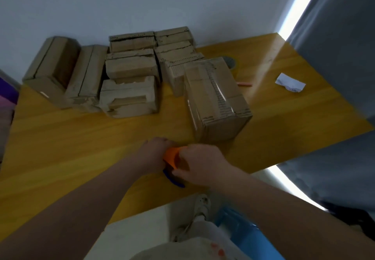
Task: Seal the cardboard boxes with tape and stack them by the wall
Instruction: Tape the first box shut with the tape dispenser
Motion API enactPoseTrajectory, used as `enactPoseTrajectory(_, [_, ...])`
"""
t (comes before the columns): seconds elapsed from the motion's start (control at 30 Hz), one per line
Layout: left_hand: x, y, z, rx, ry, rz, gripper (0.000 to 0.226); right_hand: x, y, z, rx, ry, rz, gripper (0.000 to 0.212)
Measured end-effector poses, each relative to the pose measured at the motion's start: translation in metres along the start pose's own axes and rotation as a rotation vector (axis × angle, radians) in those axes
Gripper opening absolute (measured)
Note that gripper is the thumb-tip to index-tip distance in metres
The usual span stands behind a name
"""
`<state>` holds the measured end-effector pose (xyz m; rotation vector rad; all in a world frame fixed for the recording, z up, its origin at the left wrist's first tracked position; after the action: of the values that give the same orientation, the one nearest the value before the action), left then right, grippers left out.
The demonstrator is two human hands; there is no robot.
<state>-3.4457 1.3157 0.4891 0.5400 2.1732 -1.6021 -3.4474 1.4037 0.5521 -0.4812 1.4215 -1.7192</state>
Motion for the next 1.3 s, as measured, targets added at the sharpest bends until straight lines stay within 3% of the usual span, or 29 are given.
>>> enactPoseTrajectory(0.1, [-0.008,-0.003,0.007,-0.036,-0.037,-0.073,0.068,0.006,0.041,0.01,-0.133,0.065,0.149,0.055])
enactPoseTrajectory(0.23, [-0.016,-0.005,0.012,-0.131,-0.049,-0.137,0.063,0.006,0.06,0.013,-0.09,0.151,0.155,0.028])
enactPoseTrajectory(0.37, [-0.026,-0.017,0.028,-0.312,-0.084,-0.235,0.064,0.003,0.038,0.006,0.115,0.185,0.084,0.02])
enactPoseTrajectory(0.47, [-0.039,-0.021,0.06,-0.726,-0.278,-0.312,0.072,0.008,0.011,-0.011,0.43,0.252,0.055,0.022])
enactPoseTrajectory(0.53, [-0.051,-0.007,0.072,-1.099,-0.444,-0.269,0.074,0.01,-0.006,-0.018,0.73,0.285,0.056,0.028])
enactPoseTrajectory(0.63, [-0.056,-0.001,0.056,-1.565,-0.432,-0.146,0.059,0.005,-0.034,-0.019,0.977,0.28,0.032,0.025])
enactPoseTrajectory(0.7, [-0.057,-0.019,0.041,-1.693,-0.31,-0.158,0.042,-0.001,-0.056,-0.013,0.941,0.191,0.008,0.045])
enactPoseTrajectory(0.8, [-0.062,-0.048,0.028,-1.709,-0.248,-0.223,0.024,-0.012,-0.093,-0.007,0.69,0.093,-0.083,0.076])
enactPoseTrajectory(0.93, [-0.06,-0.069,0.005,-1.775,-0.222,-0.24,0.035,-0.026,-0.145,-0.012,0.345,0.051,-0.295,0.07])
enactPoseTrajectory(1.07, [-0.052,-0.083,-0.032,-1.923,-0.171,-0.19,0.044,-0.04,-0.176,-0.033,0.107,0.096,-0.284,0.072])
enactPoseTrajectory(1.17, [-0.044,-0.091,-0.062,-2.042,-0.111,-0.11,0.048,-0.045,-0.191,-0.056,0.111,0.117,-0.261,0.077])
enactPoseTrajectory(1.3, [-0.03,-0.101,-0.091,-2.008,-0.102,-0.064,0.033,-0.052,-0.211,-0.083,0.191,0.127,-0.271,0.073])
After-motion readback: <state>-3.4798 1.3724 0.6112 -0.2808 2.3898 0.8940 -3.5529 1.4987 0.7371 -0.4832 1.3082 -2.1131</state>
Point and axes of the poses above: each hand's wrist, its own x-axis towards the middle knuckle, its own y-axis out of the palm, z = x × y, the point moved 10 cm from there along x, towards the middle knuckle, and after that the axes turned 3 degrees about y, right-handed, at the moved point
